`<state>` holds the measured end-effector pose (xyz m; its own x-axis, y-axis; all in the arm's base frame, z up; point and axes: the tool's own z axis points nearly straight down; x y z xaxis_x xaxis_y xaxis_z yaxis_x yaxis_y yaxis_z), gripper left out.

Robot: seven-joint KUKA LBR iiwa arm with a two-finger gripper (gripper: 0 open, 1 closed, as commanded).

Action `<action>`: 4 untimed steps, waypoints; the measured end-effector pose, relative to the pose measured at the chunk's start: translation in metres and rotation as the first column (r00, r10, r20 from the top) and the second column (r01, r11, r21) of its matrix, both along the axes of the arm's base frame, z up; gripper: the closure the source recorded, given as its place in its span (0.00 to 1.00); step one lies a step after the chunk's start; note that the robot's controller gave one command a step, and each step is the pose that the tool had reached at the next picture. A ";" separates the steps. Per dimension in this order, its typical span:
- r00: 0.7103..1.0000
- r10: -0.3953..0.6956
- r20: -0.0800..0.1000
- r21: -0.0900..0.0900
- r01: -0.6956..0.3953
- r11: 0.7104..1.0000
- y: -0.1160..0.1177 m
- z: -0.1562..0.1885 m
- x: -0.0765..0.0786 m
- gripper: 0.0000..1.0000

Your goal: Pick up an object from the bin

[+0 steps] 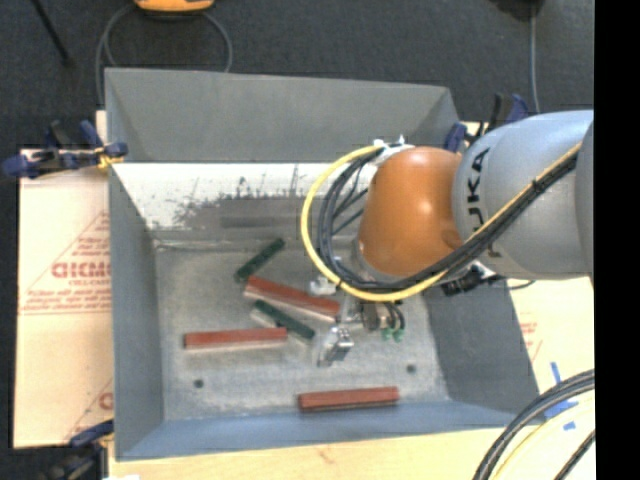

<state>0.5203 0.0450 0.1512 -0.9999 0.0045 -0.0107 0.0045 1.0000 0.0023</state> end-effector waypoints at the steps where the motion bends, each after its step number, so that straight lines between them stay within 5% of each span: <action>1: 0.948 -0.317 -0.006 0.002 0.317 0.948 0.005 -0.070 0.013 1.00; 3: 0.955 -0.295 -0.011 -0.002 0.295 0.955 0.014 -0.047 0.020 1.00; 4: 0.963 -0.270 -0.008 -0.001 0.270 0.963 0.020 0.054 0.018 1.00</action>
Offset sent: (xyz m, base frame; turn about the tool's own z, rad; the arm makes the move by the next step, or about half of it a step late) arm 0.0000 0.0000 0.0000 0.0000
